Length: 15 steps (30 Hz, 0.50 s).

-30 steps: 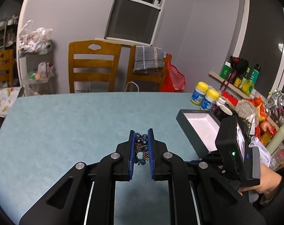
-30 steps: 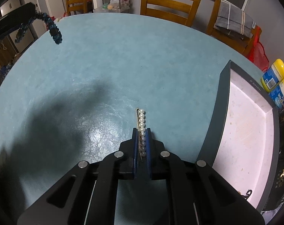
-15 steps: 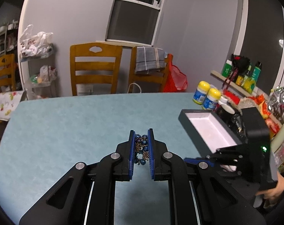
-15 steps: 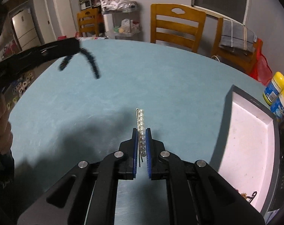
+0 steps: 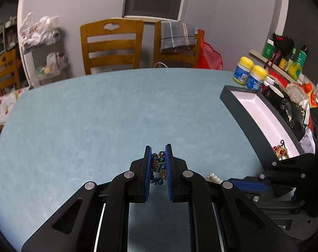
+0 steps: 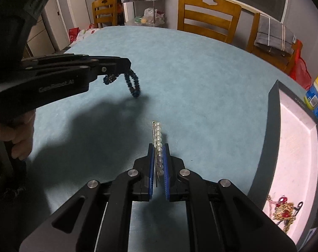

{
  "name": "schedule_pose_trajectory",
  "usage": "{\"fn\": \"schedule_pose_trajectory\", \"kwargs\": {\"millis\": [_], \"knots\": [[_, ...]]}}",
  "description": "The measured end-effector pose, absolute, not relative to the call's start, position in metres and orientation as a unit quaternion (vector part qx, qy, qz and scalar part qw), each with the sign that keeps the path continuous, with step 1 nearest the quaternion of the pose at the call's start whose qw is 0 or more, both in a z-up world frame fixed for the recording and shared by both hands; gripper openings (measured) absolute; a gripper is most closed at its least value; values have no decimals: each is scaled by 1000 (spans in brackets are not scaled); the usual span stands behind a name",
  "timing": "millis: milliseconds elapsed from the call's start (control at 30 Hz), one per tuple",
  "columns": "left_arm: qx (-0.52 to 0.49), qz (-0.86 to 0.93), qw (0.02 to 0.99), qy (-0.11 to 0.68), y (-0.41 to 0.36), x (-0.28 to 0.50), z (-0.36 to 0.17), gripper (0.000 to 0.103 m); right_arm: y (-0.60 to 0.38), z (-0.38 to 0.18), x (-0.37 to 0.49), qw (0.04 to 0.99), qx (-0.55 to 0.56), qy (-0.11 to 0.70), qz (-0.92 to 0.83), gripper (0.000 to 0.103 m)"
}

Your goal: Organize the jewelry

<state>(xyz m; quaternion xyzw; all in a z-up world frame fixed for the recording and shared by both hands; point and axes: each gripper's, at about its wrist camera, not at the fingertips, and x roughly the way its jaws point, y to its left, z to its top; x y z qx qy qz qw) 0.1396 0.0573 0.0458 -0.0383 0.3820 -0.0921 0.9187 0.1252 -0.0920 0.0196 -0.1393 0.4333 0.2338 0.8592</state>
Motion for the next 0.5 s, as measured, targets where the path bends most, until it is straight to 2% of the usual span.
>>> {"fn": "schedule_pose_trajectory", "kwargs": {"millis": [233, 267, 300, 367, 433, 467, 500], "knots": [[-39, -86, 913, 397, 64, 142, 40, 14, -88, 15, 129, 860, -145, 431, 231, 9], [-39, -80, 912, 400, 65, 143, 38, 18, -86, 14, 129, 859, -149, 431, 231, 9], [-41, -75, 912, 401, 67, 144, 38, 34, -85, 13, 128, 859, -153, 431, 230, 9], [-48, -62, 914, 398, 73, 144, 37, 54, -83, 11, 127, 858, -161, 430, 229, 10], [-58, -68, 913, 398, 78, 143, 36, 54, -82, 8, 128, 857, -164, 432, 228, 15], [-59, -68, 912, 399, 79, 144, 35, 54, -81, 6, 129, 857, -168, 432, 225, 23], [-62, -67, 911, 402, 79, 145, 33, 54, -80, 6, 128, 857, -171, 431, 226, 25]]}}
